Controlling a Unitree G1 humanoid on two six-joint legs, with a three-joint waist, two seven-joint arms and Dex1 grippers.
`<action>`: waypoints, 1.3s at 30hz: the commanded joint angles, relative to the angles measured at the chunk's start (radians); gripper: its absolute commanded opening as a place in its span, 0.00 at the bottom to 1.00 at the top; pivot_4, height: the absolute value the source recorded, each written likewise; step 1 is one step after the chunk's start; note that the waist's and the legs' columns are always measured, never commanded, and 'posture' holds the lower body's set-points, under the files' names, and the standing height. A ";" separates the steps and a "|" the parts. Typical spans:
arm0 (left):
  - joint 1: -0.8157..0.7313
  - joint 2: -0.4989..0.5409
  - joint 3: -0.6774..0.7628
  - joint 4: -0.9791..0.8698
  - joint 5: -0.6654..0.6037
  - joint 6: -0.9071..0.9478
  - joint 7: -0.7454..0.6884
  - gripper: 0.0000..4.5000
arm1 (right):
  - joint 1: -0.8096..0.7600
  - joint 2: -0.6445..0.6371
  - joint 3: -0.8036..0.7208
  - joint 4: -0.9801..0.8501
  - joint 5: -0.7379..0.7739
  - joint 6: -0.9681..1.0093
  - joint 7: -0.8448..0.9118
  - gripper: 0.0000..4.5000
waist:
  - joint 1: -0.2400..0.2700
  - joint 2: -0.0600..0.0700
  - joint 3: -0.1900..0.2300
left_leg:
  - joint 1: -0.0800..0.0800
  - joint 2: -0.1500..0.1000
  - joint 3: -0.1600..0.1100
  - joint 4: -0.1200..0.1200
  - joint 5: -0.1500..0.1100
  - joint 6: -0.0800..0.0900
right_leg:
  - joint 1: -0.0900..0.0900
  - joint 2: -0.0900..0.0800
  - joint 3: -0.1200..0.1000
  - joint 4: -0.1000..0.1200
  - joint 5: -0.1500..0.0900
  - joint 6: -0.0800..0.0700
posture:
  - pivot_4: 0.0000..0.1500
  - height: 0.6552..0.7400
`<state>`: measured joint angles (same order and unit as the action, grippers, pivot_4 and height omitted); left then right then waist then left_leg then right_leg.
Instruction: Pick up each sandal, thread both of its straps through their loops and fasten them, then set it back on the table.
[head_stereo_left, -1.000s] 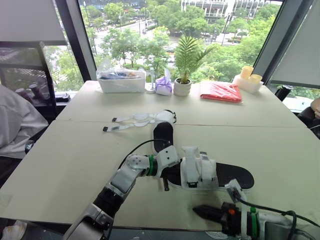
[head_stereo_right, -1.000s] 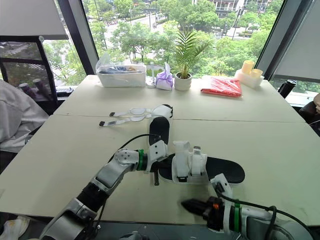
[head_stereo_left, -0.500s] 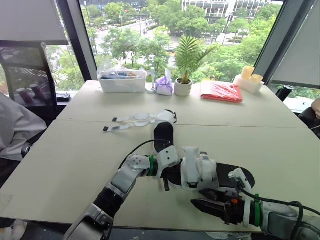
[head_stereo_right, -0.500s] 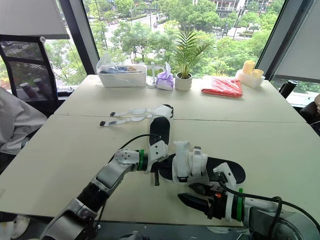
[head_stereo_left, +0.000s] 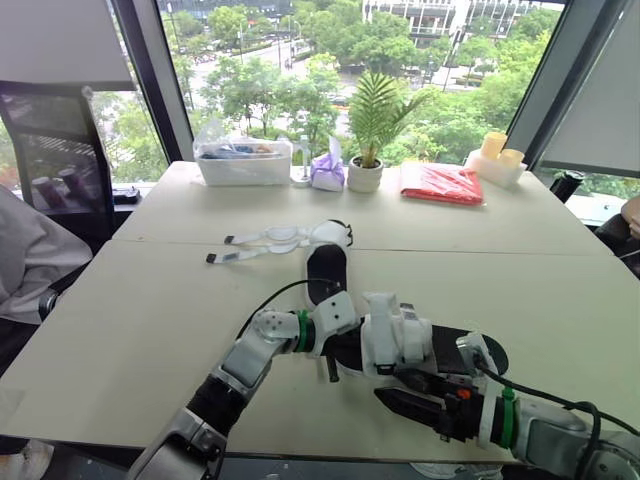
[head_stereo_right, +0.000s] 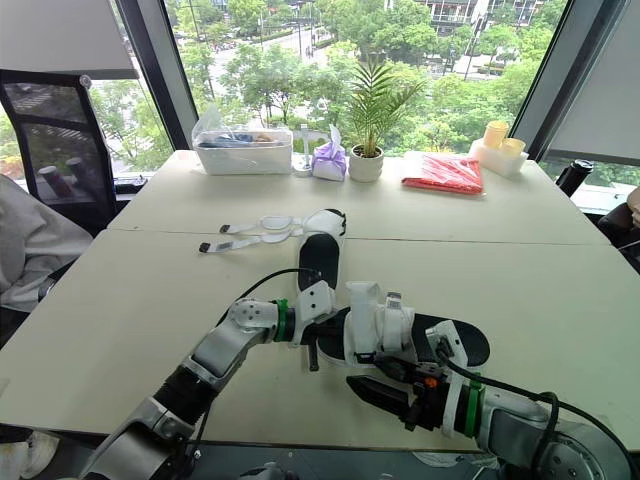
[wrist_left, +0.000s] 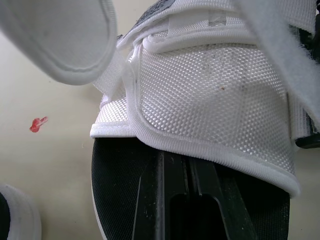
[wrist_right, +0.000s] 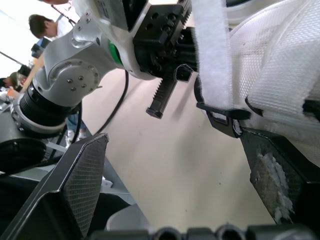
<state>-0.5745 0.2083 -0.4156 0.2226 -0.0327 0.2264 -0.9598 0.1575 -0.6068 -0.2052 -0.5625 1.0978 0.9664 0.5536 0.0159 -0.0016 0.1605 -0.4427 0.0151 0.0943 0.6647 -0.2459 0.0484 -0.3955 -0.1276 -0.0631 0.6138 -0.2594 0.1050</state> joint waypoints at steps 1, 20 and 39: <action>0.015 -0.007 -0.031 0.022 0.017 0.006 -0.004 0.00 | -0.007 0.027 0.003 -0.011 0.021 -0.015 -0.029 0.94 | 0.000 0.000 0.000 | 0.000 0.000 0.000 0.000 0.000 0.000 | 0.000 0.000 0.000 0.000 0.000 0.000 | 1.00 1.00; 0.016 -0.014 -0.022 0.031 0.016 0.008 0.004 0.00 | 0.011 0.043 0.007 0.034 -0.023 -0.020 -0.066 0.01 | 0.001 0.000 0.000 | 0.000 0.000 0.000 0.000 0.000 0.000 | 0.000 0.000 0.000 0.000 0.000 0.000 | 1.00 1.00; 0.013 -0.011 -0.025 0.045 0.020 -0.002 0.000 0.00 | -0.024 -0.014 -0.003 -0.001 -0.014 -0.055 0.003 0.99 | -0.002 0.000 -0.001 | 0.000 0.000 0.000 0.000 0.000 0.000 | 0.000 0.000 0.000 0.000 0.000 0.000 | 1.00 1.00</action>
<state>-0.5787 0.1957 -0.4135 0.2463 -0.0325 0.2094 -0.9556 0.1666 -0.6375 -0.2057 -0.5420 1.0399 0.9214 0.5553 0.0136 -0.0014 0.1599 -0.4425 0.0147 0.0945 0.6650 -0.2461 0.0487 -0.3955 -0.1276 -0.0633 0.6136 -0.2594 0.1050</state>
